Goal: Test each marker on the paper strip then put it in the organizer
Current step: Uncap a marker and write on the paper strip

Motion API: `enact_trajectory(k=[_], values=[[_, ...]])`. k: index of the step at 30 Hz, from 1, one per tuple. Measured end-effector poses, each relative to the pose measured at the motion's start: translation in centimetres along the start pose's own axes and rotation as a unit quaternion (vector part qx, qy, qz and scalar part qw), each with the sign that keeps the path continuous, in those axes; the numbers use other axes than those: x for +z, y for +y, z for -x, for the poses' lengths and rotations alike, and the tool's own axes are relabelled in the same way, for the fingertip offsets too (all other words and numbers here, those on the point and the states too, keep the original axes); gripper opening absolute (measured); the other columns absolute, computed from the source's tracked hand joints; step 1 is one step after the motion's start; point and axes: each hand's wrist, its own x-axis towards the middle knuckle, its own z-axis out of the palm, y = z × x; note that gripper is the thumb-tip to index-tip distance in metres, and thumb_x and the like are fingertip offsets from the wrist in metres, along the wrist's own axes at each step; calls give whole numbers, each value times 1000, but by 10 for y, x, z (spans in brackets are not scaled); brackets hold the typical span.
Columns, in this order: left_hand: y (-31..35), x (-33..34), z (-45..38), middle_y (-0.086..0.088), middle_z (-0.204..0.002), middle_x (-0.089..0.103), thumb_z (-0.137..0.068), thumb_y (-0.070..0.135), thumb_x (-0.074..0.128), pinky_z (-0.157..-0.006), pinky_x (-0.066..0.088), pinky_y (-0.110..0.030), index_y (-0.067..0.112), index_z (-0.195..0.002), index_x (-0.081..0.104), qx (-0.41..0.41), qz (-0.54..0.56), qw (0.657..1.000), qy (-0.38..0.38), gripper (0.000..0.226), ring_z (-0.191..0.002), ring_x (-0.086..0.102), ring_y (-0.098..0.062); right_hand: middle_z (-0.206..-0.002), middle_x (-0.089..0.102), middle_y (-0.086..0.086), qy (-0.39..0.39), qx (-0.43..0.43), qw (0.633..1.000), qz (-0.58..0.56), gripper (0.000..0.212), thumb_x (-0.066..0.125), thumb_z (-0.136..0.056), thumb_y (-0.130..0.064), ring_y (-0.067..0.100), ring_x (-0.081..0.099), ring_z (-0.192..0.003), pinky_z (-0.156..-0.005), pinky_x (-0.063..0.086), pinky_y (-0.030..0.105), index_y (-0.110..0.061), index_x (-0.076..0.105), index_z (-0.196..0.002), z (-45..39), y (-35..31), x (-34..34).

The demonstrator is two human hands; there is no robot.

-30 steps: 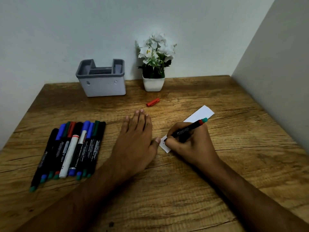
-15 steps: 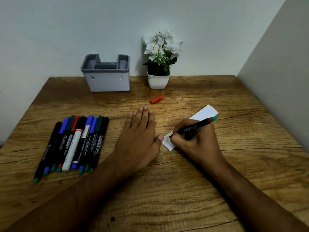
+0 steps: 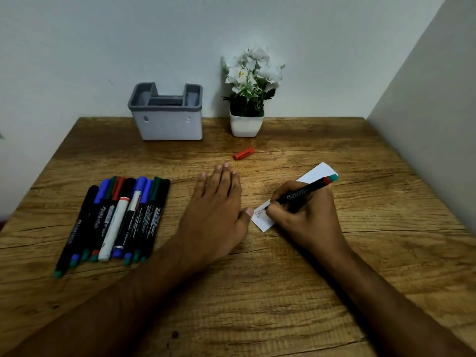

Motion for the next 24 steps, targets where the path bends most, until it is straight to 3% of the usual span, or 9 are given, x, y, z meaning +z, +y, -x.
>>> enact_trajectory(k=[3, 7, 13, 17, 19, 20, 22, 24], values=[[1, -2, 1, -12, -166, -12, -99, 57, 9, -124, -1, -47, 8, -158, -6, 3, 0, 1000, -2, 77, -153, -16, -24, -69, 73, -4, 1, -2, 1000, -7, 14, 74, -74, -2, 11, 70, -70, -65, 58, 33, -15, 72, -70, 0, 1, 1], [0, -2, 0, -10, -166, -11, -99, 58, 14, -125, -4, -45, 10, -158, -4, 1, 21, 1000, 3, 78, -153, -15, -22, -65, 72, -7, 40, 26, 996, -79, 22, 68, -79, 5, 5, 68, -63, -62, 52, 23, -14, 73, -70, -4, 0, -3], [-5, -12, -4, 1, -167, -5, -102, 54, 31, -120, -12, -30, 16, -160, 4, -18, 154, 988, 2, 74, -152, -11, -9, -70, 71, 16, 81, 48, 979, -183, 31, 65, -83, 10, 17, 63, -57, -57, 54, 34, -16, 72, -67, -12, -9, -19], [-7, -24, -4, -1, -167, 10, -104, 48, 36, -121, -4, -28, 15, -159, 16, -24, 217, 976, 7, 67, -153, 3, -10, -74, 72, 21, 61, 49, 980, -185, 14, 67, -88, 6, 20, 65, -58, -58, 57, 28, -5, 75, -83, -18, -10, -24], [-6, -31, -7, -3, -163, 25, -103, 45, 42, -124, 11, -32, 13, -156, 27, -42, 230, 972, 17, 64, -151, 18, -15, -75, 71, 23, 59, 44, 979, -191, 10, 68, -90, 5, 21, 65, -58, -58, 58, 28, -3, 74, -88, -24, -10, -28], [-6, -34, -9, -5, -158, 37, -102, 45, 46, -121, 23, -35, 12, -152, 37, -53, 231, 971, 25, 61, -146, 31, -18, -75, 71, 24, 61, 41, 978, -197, 8, 68, -90, 5, 21, 65, -58, -58, 58, 29, -1, 74, -89, -28, -11, -30], [-5, -40, -18, -6, -129, 62, -99, 45, 52, -99, 46, -36, 13, -132, 57, -70, 223, 972, 36, 46, -119, 56, -21, -78, 73, 25, 68, 44, 974, -213, 4, 70, -90, 4, 22, 67, -58, -58, 59, 31, 2, 74, -92, -36, -11, -33], [-5, -43, -32, -2, -94, 65, -96, 44, 56, -73, 47, -34, 14, -106, 63, -74, 210, 974, 51, 32, -91, 60, -19, -81, 75, 24, 81, 51, 968, -232, 5, 72, -90, 2, 24, 69, -61, -59, 60, 32, 4, 74, -94, -43, -11, -36]])
